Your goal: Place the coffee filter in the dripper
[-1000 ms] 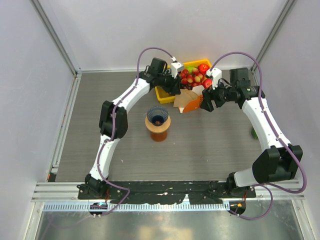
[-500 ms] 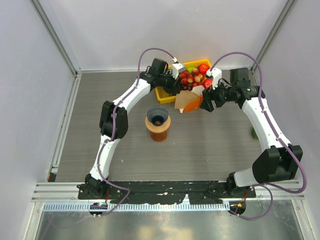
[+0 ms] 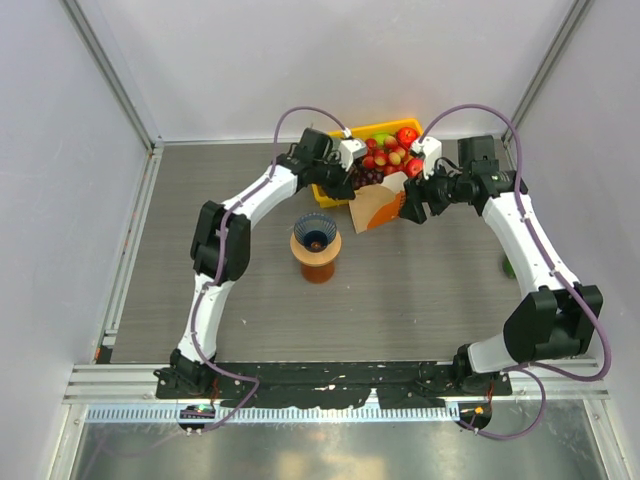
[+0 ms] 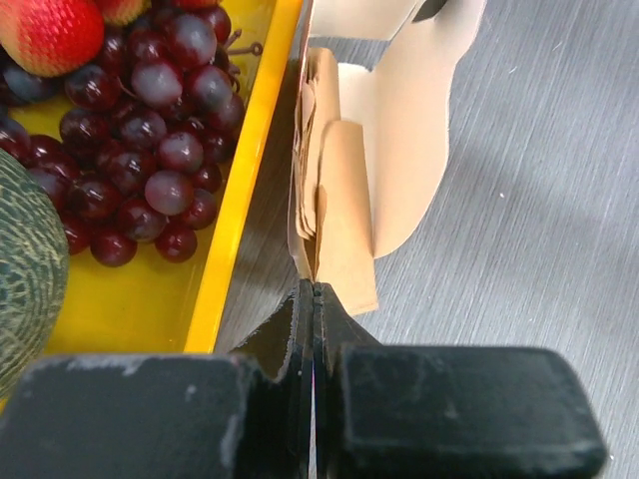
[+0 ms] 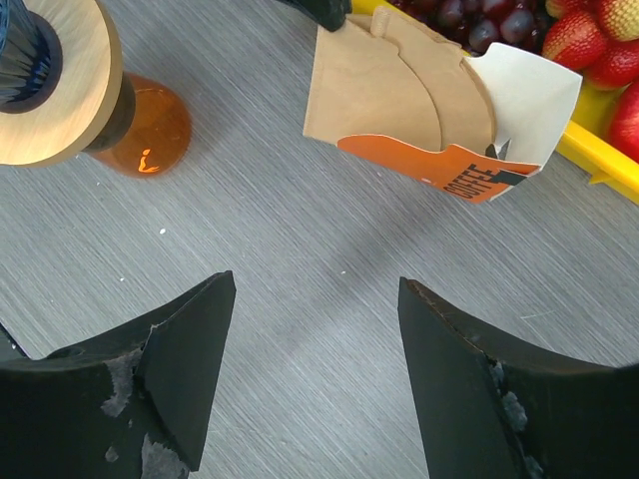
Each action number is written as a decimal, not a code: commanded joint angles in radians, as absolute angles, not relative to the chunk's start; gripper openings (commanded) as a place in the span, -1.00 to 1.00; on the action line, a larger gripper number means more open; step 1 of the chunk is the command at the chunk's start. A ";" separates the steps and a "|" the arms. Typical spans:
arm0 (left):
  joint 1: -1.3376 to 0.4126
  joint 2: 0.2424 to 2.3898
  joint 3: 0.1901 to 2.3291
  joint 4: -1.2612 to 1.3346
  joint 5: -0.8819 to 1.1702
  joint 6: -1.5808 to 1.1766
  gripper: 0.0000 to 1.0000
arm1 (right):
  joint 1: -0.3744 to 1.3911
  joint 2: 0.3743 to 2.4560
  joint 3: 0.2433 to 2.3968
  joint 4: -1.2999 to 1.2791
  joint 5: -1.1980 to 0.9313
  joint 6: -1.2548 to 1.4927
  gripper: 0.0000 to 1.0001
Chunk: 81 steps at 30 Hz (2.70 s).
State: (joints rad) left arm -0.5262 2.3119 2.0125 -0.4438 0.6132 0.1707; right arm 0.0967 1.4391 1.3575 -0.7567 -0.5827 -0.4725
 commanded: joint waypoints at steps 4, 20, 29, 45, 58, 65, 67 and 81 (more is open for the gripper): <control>-0.531 2.203 2.008 -0.370 0.630 0.206 -0.65 | 0.094 1.466 1.379 -0.735 -0.620 -0.482 0.45; -0.517 2.201 1.991 -0.396 0.630 0.121 -0.23 | 0.094 1.448 1.381 -0.747 -0.609 -0.485 0.44; -0.517 2.210 1.957 -0.388 0.614 0.071 -0.09 | 0.094 1.447 1.379 -0.745 -0.614 -0.483 0.44; -0.517 2.275 2.011 -0.394 0.591 0.015 -0.10 | 0.092 1.439 1.374 -0.747 -0.609 -0.485 0.45; -0.518 2.280 2.011 -0.380 0.630 0.006 -0.71 | 0.094 1.442 1.371 -0.747 -0.604 -0.485 0.44; -0.518 2.231 1.961 -0.367 0.629 0.020 -1.00 | 0.094 1.443 1.371 -0.746 -0.607 -0.488 0.44; -0.518 2.206 1.933 -0.356 0.621 0.035 -1.00 | 0.094 1.445 1.371 -0.746 -0.609 -0.491 0.44; -0.518 2.105 1.833 -0.324 0.597 0.173 -1.00 | 0.094 1.480 1.387 -0.726 -0.626 -0.497 0.43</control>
State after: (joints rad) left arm -0.5213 2.1872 1.8450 -0.3874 0.5945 0.1211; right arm 0.0959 1.4757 1.3575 -0.7559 -0.6037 -0.4801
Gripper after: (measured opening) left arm 0.011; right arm 0.715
